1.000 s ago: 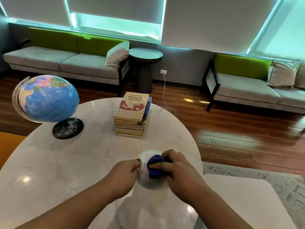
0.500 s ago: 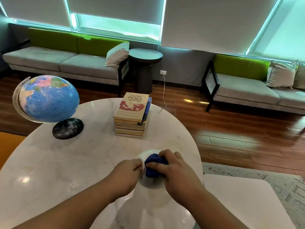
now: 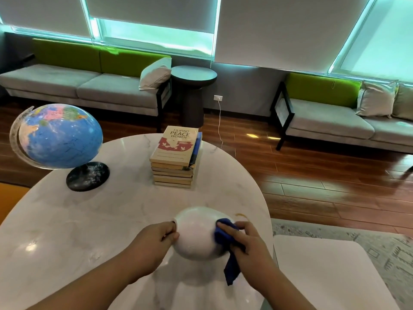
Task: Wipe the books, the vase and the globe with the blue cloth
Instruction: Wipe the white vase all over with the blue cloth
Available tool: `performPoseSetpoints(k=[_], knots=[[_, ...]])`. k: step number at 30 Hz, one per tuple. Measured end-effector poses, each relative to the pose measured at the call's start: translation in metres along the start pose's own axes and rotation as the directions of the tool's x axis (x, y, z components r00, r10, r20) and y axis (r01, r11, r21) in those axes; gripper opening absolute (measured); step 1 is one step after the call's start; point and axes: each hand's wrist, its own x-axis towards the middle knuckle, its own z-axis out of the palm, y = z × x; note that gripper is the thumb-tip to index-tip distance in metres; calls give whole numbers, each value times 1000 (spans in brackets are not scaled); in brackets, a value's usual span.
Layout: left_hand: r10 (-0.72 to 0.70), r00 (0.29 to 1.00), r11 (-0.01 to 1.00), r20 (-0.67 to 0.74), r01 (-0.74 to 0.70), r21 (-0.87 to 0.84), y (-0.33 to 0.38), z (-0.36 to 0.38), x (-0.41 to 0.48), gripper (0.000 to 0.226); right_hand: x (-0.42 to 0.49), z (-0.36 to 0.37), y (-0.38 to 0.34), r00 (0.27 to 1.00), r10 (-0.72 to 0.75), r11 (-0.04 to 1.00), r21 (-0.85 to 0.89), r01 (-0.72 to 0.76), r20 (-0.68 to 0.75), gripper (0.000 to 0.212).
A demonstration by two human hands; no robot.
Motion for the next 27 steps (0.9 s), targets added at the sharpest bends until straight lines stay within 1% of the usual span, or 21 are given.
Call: performPoseSetpoints(k=[2,3,4,5,8,10,12,14,15,16,17,20,21,22,23,25,26,27], knots=[[-12,999,1000,34,13,-18,-7,-2,-1,27,4,-2,15,979,189,978,101,-181,-73,49],[-16,999,999,45,18,-33,-9,-2,-2,28,5,-1,20,962,255,963,116,-244,-93,44],[-26,998,998,54,30,-57,-11,-2,-3,26,4,1,23,958,270,959,116,-259,-98,40],[-44,998,994,55,49,-96,-12,-2,-3,23,3,5,23,966,244,966,112,-233,-88,41],[-105,994,977,38,110,-182,-15,-1,-2,27,-4,21,11,996,82,988,133,-75,-45,62],[-124,992,972,22,126,-199,-19,-1,0,28,-5,26,10,998,50,991,122,-47,-23,65],[-125,992,974,20,127,-185,-22,-2,2,28,-2,22,19,988,138,979,159,-125,-74,52],[-108,994,982,27,111,-151,-25,-3,3,28,3,14,29,941,317,932,221,-287,-117,31],[-92,995,987,28,95,-126,-26,-3,3,28,4,12,31,915,384,908,229,-351,-120,25],[-76,997,992,31,79,-104,-27,-3,3,27,5,12,32,909,396,904,229,-361,-127,25],[-61,998,994,27,63,-88,-28,-2,4,27,5,14,29,924,358,918,231,-323,-135,29],[-28,999,999,27,29,-41,-31,-3,6,25,-1,24,12,980,172,960,240,-143,-101,45],[-18,999,999,32,19,-29,-32,-4,7,24,-3,25,12,986,142,964,236,-118,-86,47],[-19,999,999,45,20,-26,-33,-6,7,23,-4,23,14,985,147,966,226,-124,-88,48],[-26,998,998,62,29,-48,-34,-8,8,20,-3,19,20,977,183,963,218,-157,-107,46],[-49,995,992,88,59,-113,-34,-10,9,19,-2,11,30,946,297,944,190,-270,-129,35],[-69,994,988,86,80,-133,-33,-10,9,21,-2,9,33,935,334,934,175,-312,-117,34],[-85,994,984,67,94,-153,-32,-10,8,24,-2,10,33,940,329,935,170,-311,-93,37]])
